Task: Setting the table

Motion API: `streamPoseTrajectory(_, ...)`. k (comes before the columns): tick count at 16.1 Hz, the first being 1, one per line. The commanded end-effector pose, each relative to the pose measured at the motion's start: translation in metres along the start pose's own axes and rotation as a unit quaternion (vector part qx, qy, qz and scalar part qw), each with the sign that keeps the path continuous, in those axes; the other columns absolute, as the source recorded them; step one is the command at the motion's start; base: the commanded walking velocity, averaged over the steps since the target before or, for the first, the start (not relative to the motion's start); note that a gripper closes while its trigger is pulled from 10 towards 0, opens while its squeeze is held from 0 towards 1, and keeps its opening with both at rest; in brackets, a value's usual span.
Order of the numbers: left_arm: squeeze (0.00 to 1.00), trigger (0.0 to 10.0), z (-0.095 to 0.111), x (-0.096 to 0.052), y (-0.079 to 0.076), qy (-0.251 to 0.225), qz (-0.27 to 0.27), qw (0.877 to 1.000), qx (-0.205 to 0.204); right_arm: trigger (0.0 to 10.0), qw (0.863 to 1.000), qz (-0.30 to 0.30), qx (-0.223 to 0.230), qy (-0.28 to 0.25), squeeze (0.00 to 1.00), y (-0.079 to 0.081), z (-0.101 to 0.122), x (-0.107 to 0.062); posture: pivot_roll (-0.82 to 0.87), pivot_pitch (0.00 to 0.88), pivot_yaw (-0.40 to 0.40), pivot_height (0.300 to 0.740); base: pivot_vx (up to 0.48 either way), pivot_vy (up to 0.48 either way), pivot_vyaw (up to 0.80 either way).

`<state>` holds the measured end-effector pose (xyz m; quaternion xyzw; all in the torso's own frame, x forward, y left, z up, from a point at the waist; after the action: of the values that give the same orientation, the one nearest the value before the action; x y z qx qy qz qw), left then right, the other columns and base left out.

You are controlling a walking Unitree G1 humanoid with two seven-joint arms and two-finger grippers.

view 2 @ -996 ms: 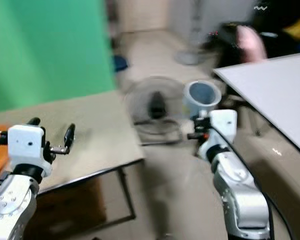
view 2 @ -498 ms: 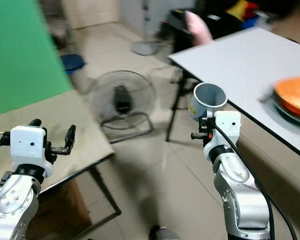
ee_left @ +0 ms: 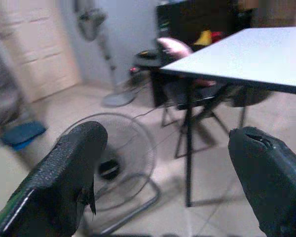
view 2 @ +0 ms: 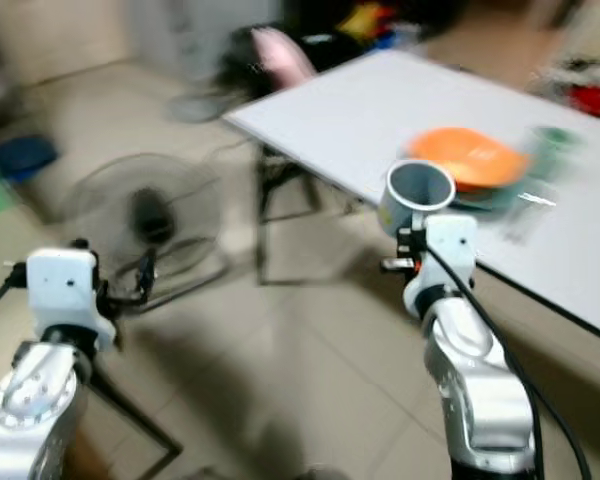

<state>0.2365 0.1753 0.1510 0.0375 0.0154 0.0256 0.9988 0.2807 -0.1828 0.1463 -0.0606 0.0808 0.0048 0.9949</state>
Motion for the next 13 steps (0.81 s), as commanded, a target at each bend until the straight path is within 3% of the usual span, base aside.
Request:
streamPoseTrajectory(1, 0.0, 10.0, 0.0019, 0.0001, 0.0022, -0.003, 0.006, 1.0, -0.001, 10.0, 1.0, -0.006, -0.004, -0.005, 0.0, -0.0021, 0.0031, -0.0007, -0.09, 0.023, 0.023, 0.74, 0.0, 0.0, -0.8)
streamPoseTrajectory(10, 0.0, 10.0, 0.0036, 0.0042, -0.0001, -0.011, 0.002, 1.0, -0.007, 10.0, 1.0, -0.025, -0.01, 0.005, 0.0, -0.0092, -0.0012, -0.0029, -0.1, 0.025, 0.031, 0.74, 0.0, 0.0, -0.8)
streamPoseTrajectory(13, 0.0, 10.0, 0.0096, 0.0078, -0.0072, -0.028, -0.025, 0.999, -0.013, 10.0, 0.999, -0.028, -0.028, -0.007, 0.0, -0.0108, 0.0018, -0.0033, -0.1, 0.024, 0.033, 0.74, 0.0, 0.0, -0.53)
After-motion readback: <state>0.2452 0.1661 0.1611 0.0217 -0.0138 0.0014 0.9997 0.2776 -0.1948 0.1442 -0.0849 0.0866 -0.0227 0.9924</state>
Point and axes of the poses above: a point about 5 cm out from each wrist's last joint towards the gripper, its own x axis pointing out of the wrist towards the gripper, its own z axis along the axis of the wrist's last joint, y = z × x, the point moved 2 cm from there along x, pointing out of the wrist towards the gripper, and after that the axes turned 6 degrees about -x, right-handed, at the moved point
